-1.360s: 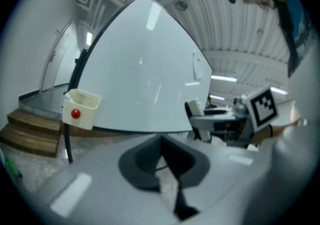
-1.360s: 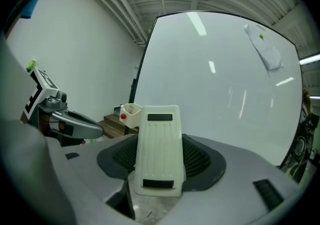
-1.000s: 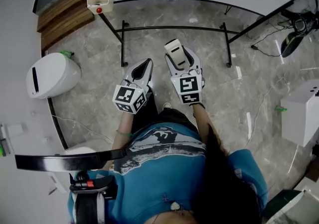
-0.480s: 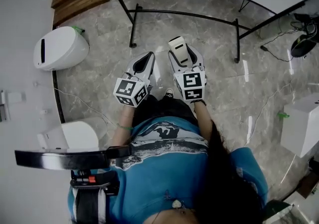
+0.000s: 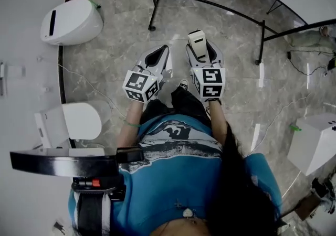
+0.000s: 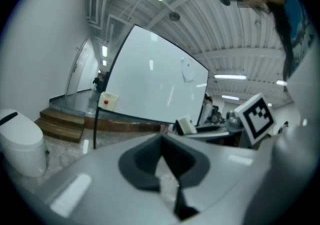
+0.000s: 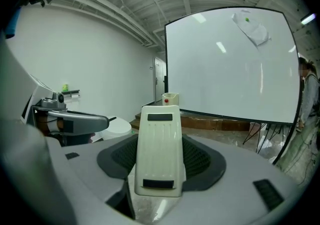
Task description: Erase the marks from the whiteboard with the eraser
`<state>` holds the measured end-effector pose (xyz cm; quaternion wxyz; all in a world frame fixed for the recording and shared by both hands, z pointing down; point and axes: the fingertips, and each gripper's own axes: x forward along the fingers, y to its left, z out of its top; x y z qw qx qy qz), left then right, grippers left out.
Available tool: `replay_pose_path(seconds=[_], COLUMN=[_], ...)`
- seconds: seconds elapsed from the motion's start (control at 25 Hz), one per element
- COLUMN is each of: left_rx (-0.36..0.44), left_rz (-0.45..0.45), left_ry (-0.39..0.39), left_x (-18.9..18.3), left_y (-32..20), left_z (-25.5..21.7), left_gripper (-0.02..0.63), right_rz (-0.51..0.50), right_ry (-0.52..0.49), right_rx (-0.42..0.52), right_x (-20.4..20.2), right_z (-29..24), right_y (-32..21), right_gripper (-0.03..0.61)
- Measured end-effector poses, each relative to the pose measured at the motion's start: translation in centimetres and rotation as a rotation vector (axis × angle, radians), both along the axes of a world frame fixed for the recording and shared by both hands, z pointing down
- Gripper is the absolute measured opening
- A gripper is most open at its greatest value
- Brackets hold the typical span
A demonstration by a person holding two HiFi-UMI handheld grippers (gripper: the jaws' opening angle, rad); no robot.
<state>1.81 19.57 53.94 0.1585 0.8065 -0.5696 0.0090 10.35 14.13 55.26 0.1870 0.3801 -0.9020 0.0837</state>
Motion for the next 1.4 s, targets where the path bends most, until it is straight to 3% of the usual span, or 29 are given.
replay_pose_path(seconds=[0.24,0.44,0.96,1.4], left_rx=[0.004,0.018,0.04,0.075], left_rz=[-0.023,0.011,0.137,0.137], left_ry=[0.019,0.03,0.037,0.035], left_x=[-5.9,-8.4,-8.4,-9.7], left_y=[4.3,7.6,14.5,16.8], left_z=[-0.2,-0.5,-0.2,-0.8], left_gripper=[0.003,0.003,0.003,0.003], right_rz=[-0.028,-0.014,0.058,0.078], right_ry=[0.013,-0.004,0.027,0.023], right_rx=[-0.026,-0.047,-0.043,-0.02], right_x=[-5.6,-8.8,-9.8,-10.3], right_z=[0.3,0.2,0.9,0.3], right_y=[5.2,9.7,18.3,20.5], right_gripper=[0.262,0.262,0.262,0.262])
